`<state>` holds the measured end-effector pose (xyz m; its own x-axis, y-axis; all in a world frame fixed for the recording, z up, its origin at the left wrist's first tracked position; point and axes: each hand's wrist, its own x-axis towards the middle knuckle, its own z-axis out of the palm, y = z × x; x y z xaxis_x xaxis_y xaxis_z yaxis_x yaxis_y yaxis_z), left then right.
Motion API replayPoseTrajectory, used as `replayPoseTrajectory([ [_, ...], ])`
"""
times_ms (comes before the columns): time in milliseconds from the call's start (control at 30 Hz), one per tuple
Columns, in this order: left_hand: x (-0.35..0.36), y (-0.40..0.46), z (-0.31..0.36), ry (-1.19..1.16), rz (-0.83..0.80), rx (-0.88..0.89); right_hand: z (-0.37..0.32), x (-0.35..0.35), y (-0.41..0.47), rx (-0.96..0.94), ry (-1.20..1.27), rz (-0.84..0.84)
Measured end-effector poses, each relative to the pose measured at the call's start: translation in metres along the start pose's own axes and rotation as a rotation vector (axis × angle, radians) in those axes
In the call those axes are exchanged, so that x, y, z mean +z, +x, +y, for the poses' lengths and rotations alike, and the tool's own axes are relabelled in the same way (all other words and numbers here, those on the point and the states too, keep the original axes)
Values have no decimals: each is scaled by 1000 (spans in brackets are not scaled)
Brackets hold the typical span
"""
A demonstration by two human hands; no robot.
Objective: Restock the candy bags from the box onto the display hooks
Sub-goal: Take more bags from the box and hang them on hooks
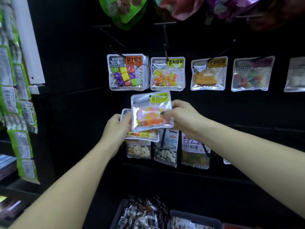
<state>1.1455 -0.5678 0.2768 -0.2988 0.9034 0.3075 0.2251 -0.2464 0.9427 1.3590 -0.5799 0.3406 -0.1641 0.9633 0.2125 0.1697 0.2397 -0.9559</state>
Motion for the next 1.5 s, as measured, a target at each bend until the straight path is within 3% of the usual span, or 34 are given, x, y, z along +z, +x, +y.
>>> replayPoseTrajectory([
  [133,2,-1,0,42,15,31,-20,-16,-10,-217,-36,87],
  [333,1,-4,0,52,-1,67,-45,-24,-12,-392,41,177],
  [1200,0,-6,0,36,-14,82,-62,-18,8,-391,95,267],
  [1500,0,-9,2,20,-26,83,-54,-24,33,-267,47,321],
])
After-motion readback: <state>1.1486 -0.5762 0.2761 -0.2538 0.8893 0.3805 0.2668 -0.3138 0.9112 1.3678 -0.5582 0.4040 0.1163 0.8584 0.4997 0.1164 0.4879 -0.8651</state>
